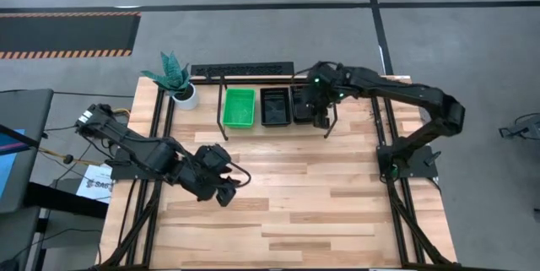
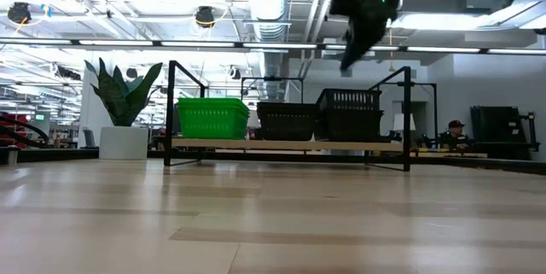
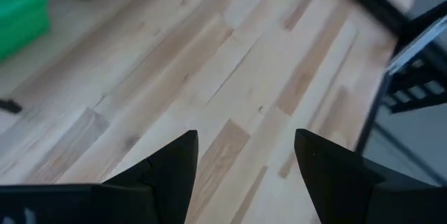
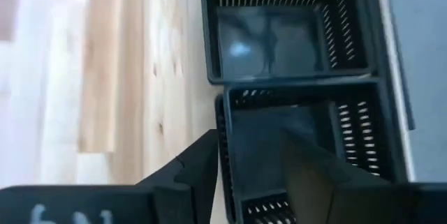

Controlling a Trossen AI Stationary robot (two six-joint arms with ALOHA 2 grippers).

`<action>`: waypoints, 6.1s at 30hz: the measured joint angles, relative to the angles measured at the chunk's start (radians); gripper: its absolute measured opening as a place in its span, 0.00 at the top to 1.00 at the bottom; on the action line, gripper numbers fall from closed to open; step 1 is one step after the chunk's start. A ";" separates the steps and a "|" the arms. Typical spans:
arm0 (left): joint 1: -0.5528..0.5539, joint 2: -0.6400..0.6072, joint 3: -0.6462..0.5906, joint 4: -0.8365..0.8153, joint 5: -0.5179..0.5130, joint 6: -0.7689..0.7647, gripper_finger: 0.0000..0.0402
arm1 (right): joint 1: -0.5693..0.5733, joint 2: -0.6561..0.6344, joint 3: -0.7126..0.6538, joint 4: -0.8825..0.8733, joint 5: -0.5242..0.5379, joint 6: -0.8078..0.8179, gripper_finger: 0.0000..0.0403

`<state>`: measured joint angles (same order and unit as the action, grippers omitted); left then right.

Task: Stack baskets on shelf by color
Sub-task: Stack the black bin on top of the black stacked bins on the shelf, then return to Home Position

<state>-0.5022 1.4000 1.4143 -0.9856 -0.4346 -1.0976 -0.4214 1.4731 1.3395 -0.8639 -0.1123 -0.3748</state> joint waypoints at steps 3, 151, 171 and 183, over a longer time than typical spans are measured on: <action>0.000 -0.042 0.000 0.023 -0.060 0.009 0.44 | 0.012 -0.046 0.052 -0.004 0.012 0.051 0.57; -0.103 -1.015 -1.406 1.224 -0.102 0.565 0.44 | 0.635 -1.304 -1.334 1.030 0.420 0.555 0.72; -0.054 -1.363 -1.407 1.192 0.140 0.786 0.44 | 0.628 -1.306 -1.335 1.148 0.299 0.377 0.72; -0.045 -1.398 -1.408 1.063 0.131 0.796 0.44 | 0.530 -1.328 -1.335 0.919 0.263 0.433 0.72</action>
<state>-0.5468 0.0016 0.0063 0.0771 -0.3034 -0.3017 0.1086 0.1450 0.0044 0.0552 0.1511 0.0584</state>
